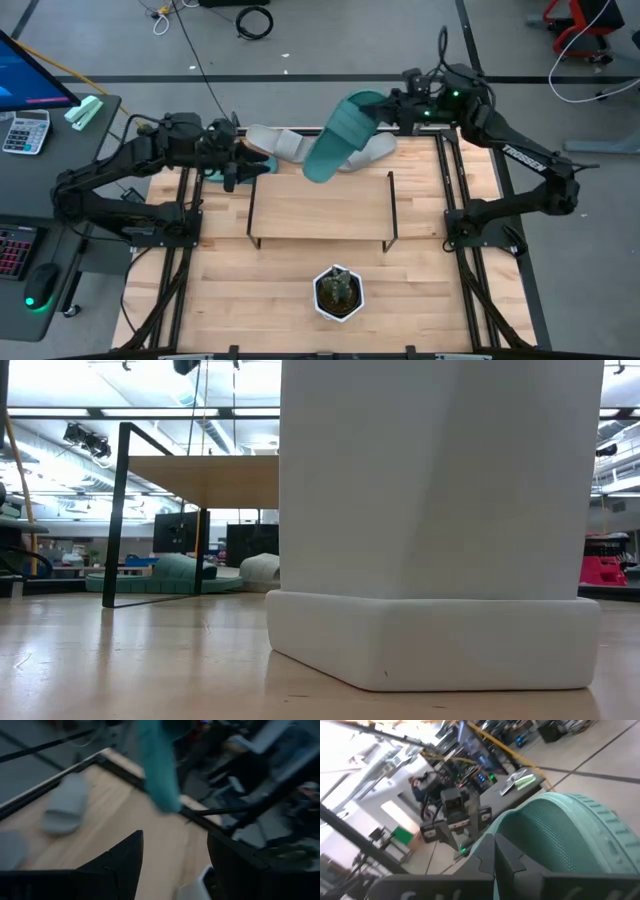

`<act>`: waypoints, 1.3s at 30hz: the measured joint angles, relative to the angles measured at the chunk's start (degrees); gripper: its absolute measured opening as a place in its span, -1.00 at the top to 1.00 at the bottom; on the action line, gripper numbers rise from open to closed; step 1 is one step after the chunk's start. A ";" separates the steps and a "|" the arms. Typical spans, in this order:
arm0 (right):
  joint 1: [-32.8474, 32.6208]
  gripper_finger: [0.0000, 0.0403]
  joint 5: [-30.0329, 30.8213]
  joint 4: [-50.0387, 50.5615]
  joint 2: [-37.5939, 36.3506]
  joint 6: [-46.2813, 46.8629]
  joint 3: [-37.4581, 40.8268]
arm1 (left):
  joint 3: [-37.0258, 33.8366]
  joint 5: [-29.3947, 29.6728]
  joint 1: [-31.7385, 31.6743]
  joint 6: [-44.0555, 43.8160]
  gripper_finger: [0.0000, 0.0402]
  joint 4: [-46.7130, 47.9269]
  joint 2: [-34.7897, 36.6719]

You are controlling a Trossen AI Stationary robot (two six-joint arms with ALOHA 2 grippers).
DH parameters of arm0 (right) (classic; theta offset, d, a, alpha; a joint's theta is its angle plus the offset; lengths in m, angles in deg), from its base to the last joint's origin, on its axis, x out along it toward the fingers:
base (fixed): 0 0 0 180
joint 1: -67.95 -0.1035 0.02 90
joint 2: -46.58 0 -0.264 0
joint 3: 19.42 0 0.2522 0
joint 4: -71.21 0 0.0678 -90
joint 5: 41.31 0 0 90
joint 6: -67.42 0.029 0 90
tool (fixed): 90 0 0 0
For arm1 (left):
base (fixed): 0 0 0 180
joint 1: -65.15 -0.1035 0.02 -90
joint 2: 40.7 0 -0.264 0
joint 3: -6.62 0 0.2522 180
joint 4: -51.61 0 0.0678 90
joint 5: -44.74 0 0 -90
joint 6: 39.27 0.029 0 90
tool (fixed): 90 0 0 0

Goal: Pick and place slides into the shelf
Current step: Put the right green slipper on the shelf

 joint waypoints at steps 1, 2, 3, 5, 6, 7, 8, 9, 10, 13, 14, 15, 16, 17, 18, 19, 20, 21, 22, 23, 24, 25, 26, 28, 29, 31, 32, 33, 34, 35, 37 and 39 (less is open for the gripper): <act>-0.53 1.00 -0.09 0.01 0.36 -0.08 -0.15 | 0.00 -0.91 0.00 -0.26 -0.13 -1.56 -0.65; -1.09 1.00 -0.16 0.00 0.68 -0.09 -0.22 | 0.00 -1.51 0.00 -0.95 -0.13 -2.82 -1.34; -1.66 1.00 -0.22 -0.03 0.96 -0.09 -0.22 | 0.00 -1.99 0.00 -1.37 -0.13 -3.59 -2.03; -2.98 1.00 -0.21 -0.26 1.42 -0.19 -0.22 | 0.00 -2.89 -0.01 -1.72 -0.13 -4.50 -3.45; -3.56 1.00 -0.22 -0.65 1.63 -0.24 -0.22 | 0.00 -3.48 0.00 -1.92 -0.13 -4.63 -4.14; -4.10 1.00 -0.22 -1.28 1.85 -0.35 -0.25 | 0.00 -3.99 0.00 -2.48 -0.14 -4.73 -4.87; -4.72 1.00 -0.23 -1.86 1.99 -0.34 -0.28 | 0.00 -4.38 0.00 -2.80 -0.15 -5.00 -5.67; -5.31 1.00 -0.20 -2.68 2.15 -0.31 -0.30 | 0.00 -4.91 0.00 -3.01 -0.15 -5.00 -6.50; -5.85 1.00 -0.15 -3.79 2.47 -0.12 -0.30 | 0.00 -5.42 0.00 -3.08 -0.16 -4.98 -7.29; -7.38 1.00 0.26 -6.04 3.25 -0.10 -0.33 | 0.00 -6.15 -0.01 -3.08 -0.19 -5.94 -9.51; -7.68 1.00 0.68 -6.02 3.39 -0.10 -0.33 | 0.00 -6.68 -0.02 -3.11 -0.20 -6.39 -10.14; -7.89 1.00 0.82 -5.99 3.59 -0.10 -0.33 | 0.00 -7.08 -0.02 -3.15 -0.21 -6.86 -10.72; -7.96 1.00 0.88 -5.90 3.74 -0.12 -0.33 | 0.00 -7.54 -0.02 -3.24 -0.21 -7.62 -11.24; -7.93 1.00 0.95 -5.74 3.79 -0.12 -0.33 | 0.00 -7.94 -0.02 -3.24 -0.21 -8.44 -11.67; -7.92 1.00 0.98 -5.69 3.86 -0.19 -0.33 | 0.00 -8.09 0.00 -3.26 -0.21 -8.78 -11.90; -7.91 1.00 1.05 -5.70 3.85 -0.38 -0.33 | 0.00 -8.13 0.00 -3.24 -0.21 -9.35 -12.05; -7.91 1.00 1.03 -5.73 3.85 -0.60 -0.33 | 0.00 -8.19 0.00 -3.24 -0.20 -9.72 -12.15; -7.91 1.00 1.05 -5.73 3.67 -0.84 -0.33 | 0.00 -8.20 0.00 -3.22 -0.20 -9.67 -12.15; -7.81 1.00 1.05 -5.76 3.58 -1.05 -0.33 | 0.00 -8.19 -0.01 -3.15 -0.20 -9.68 -12.15; -7.68 1.00 1.05 -5.81 3.45 -1.33 -0.33 | 0.00 -8.18 -0.02 -3.00 -0.20 -9.78 -12.15; -7.55 1.00 1.05 -5.68 3.17 -1.54 -0.31 | 0.02 -8.18 -0.02 -2.97 -0.20 -9.87 -12.15; -7.34 1.00 1.04 -5.54 3.05 -1.94 -0.30 | 0.00 -8.18 -0.02 -2.97 -0.21 -9.92 -12.15; -7.26 1.00 1.02 -5.52 2.94 -2.64 -0.30 | 0.00 -8.16 -0.02 -2.97 -0.21 -9.90 -12.15; -7.21 0.98 1.06 -4.79 2.67 -4.58 -0.30 | 0.00 -8.16 0.00 -2.91 -0.22 -9.90 -12.15; -7.21 0.97 1.13 -4.49 2.65 -5.95 -0.30 | 0.00 -8.16 0.00 -2.91 -0.22 -9.90 -12.15; -7.08 0.93 1.53 -2.95 2.65 -7.70 -0.30 | 0.00 -8.15 0.06 -2.79 -0.21 -9.90 -12.15; -6.82 0.91 2.15 -1.82 2.65 -7.90 -0.30 | 0.01 -8.13 0.07 -2.77 -0.20 -9.90 -12.15; -6.55 0.89 3.14 -0.33 2.65 -8.22 -0.30 | 0.00 -8.11 0.07 -2.76 -0.20 -9.90 -12.15; -6.20 0.87 4.03 1.48 2.74 -9.07 -0.30 | 0.00 -8.11 0.07 -2.76 -0.19 -9.88 -12.15; -5.71 0.84 5.17 3.20 2.81 -10.05 -0.30 | 0.00 -8.11 0.07 -2.73 -0.19 -9.88 -12.15; -4.40 0.78 7.30 6.62 3.10 -12.02 -0.28 | 0.00 -8.09 0.07 -2.38 -0.19 -9.86 -12.15; -3.39 0.72 9.67 8.78 3.66 -13.41 -0.28 | 0.00 -8.07 0.07 -2.28 -0.19 -9.73 -12.15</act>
